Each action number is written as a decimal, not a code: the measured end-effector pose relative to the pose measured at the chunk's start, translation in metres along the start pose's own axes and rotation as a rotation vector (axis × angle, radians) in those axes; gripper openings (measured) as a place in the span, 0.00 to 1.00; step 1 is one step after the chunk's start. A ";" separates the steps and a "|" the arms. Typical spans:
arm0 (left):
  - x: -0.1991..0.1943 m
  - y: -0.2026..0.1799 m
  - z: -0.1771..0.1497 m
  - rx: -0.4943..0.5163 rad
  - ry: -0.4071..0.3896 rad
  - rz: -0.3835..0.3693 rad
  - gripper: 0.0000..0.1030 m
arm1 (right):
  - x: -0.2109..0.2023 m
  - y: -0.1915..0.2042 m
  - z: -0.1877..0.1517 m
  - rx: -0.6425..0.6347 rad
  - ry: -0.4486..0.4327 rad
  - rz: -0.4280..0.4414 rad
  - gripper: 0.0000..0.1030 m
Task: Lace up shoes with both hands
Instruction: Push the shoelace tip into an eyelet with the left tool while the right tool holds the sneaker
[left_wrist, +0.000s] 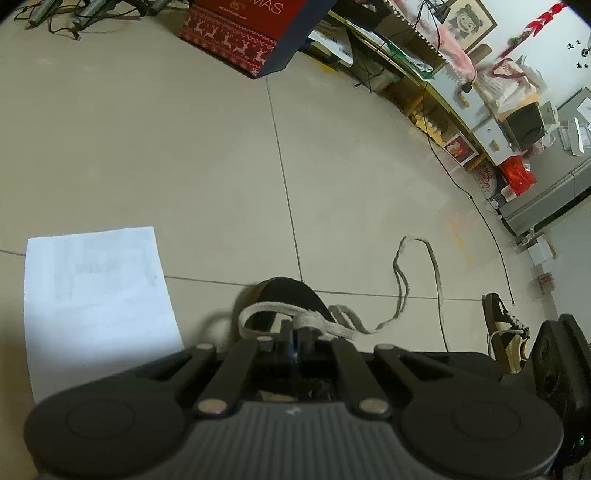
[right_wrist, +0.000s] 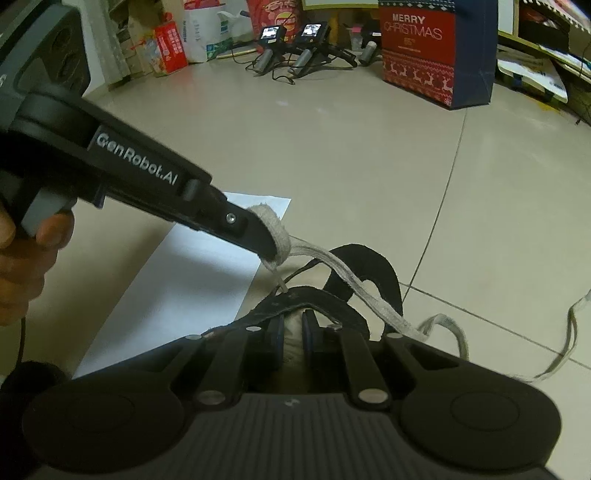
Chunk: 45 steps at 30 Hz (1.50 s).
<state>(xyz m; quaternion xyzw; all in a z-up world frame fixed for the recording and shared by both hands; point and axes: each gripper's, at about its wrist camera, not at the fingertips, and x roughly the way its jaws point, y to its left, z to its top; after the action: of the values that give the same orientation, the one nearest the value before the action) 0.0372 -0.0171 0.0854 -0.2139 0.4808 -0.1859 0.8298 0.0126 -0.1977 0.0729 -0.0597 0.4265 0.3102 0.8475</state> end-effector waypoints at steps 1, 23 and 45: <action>0.001 -0.001 0.000 0.003 0.002 -0.001 0.02 | 0.001 0.000 0.000 -0.001 0.000 -0.001 0.12; 0.004 -0.004 0.003 0.065 0.025 0.009 0.02 | 0.002 -0.001 -0.004 0.024 -0.020 0.010 0.12; 0.003 -0.015 0.005 0.162 0.042 0.030 0.02 | 0.002 0.000 -0.004 0.034 -0.027 0.005 0.12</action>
<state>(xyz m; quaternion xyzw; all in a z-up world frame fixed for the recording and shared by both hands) 0.0412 -0.0299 0.0936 -0.1347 0.4845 -0.2161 0.8369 0.0104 -0.1979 0.0684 -0.0403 0.4204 0.3057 0.8533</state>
